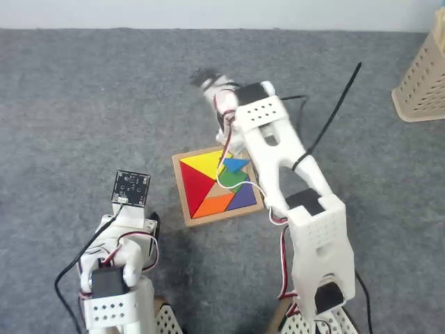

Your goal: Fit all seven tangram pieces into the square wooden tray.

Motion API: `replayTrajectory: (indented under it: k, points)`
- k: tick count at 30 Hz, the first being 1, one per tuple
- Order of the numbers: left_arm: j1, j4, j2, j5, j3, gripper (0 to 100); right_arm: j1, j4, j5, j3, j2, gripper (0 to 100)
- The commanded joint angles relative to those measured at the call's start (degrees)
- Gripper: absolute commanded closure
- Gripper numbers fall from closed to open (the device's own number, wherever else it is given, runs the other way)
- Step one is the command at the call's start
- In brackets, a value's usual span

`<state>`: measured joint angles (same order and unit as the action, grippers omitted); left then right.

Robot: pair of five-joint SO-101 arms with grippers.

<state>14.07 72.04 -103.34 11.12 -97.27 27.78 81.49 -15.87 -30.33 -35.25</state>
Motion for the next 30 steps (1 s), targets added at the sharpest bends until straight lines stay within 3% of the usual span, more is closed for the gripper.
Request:
replayTrajectory:
  k: [1, 11, 30]
  points:
    - [-0.1, 0.3, -0.4, 0.3, 0.7, 83, 0.1, -4.4, 11.1, -3.3, 1.0, 99.2]
    - [-0.1, 0.3, -0.4, 0.3, 0.7, 83, 4.0, -9.4, 8.9, -3.5, -5.6, 99.3]
    - [-0.1, 0.3, -0.4, 0.3, 0.7, 83, 7.2, -2.3, 4.9, -0.4, -1.2, 99.3]
